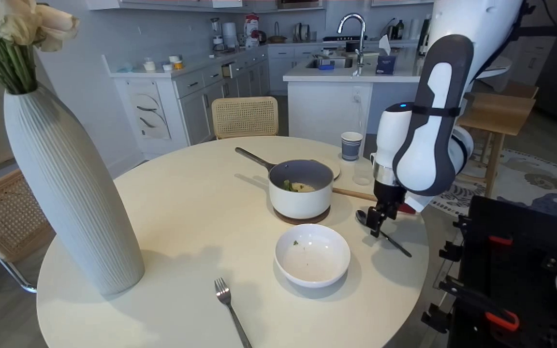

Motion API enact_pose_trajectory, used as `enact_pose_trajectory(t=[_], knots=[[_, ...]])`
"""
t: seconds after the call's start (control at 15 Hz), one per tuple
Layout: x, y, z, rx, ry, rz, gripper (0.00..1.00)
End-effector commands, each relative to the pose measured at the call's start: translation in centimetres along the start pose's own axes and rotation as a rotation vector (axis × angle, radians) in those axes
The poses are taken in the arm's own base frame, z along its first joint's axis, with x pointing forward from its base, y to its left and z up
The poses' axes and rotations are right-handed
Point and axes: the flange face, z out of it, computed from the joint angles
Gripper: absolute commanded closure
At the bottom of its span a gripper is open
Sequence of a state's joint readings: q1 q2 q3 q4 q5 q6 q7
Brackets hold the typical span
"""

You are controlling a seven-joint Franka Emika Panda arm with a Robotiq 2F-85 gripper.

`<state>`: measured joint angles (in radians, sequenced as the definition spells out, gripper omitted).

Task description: Move the blue cup to the right, move the silver fork and spoon to the left, move the blue cup to the left

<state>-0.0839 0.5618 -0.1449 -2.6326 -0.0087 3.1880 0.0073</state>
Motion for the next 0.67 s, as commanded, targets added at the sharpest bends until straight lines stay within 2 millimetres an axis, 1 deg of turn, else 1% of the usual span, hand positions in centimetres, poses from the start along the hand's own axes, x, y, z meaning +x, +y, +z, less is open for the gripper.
enact_pose_trajectory(t=[0.0, 0.27, 0.53, 0.6], knots=[[1.1, -0.7, 1.7, -0.010, 0.017, 0.028, 0.00], [1.9, -1.4, 2.8, -0.018, 0.022, 0.020, 0.00], [2.5, -2.0, 2.8, -0.016, 0.027, 0.031, 0.01], [2.5, -2.1, 2.6, -0.013, 0.027, 0.038, 0.21]])
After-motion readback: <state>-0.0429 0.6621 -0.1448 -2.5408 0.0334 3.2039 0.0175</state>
